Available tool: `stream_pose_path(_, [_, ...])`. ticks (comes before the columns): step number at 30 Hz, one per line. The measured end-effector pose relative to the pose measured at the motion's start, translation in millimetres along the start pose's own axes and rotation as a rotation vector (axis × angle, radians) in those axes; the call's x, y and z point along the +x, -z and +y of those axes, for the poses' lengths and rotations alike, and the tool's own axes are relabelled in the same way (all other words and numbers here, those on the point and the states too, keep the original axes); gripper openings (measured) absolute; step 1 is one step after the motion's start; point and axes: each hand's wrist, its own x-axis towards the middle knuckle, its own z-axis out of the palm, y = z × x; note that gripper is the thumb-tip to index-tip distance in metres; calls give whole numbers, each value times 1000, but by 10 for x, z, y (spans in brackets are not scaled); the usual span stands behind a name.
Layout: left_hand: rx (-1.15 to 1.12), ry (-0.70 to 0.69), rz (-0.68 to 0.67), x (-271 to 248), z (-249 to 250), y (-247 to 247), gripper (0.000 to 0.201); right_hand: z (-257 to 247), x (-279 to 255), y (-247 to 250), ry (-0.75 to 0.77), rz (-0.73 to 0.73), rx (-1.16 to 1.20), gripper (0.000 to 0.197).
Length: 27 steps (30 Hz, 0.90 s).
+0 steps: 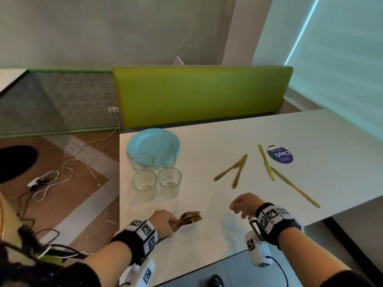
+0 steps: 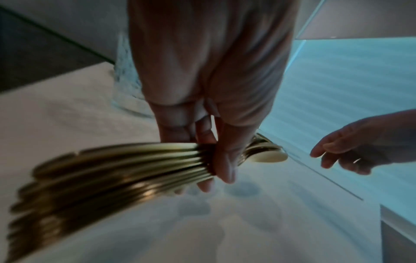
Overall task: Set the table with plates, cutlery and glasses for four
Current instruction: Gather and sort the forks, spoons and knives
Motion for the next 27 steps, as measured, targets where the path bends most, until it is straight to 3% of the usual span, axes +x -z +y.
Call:
stream_pose_path(4, [159,36,20,-1,-204,29,35,-70,-23,-114,10,0,-66,22])
stream_pose_path(7, [187,47,46,20,-306,43,34,-125,-17,-169,24,3,-117,17])
stream_pose_path(12, [234,4,109,76,-359,61,28,-146,20,-171,33,23,-138,25])
stream_pose_path(18, [184,-56,152,180,-369,128,42,-47,45,-167,1,29,-132,25])
stream_pose_path(27, [318,-11,131,211,-327,191,50,48,99,-10,-13,52,-136,24])
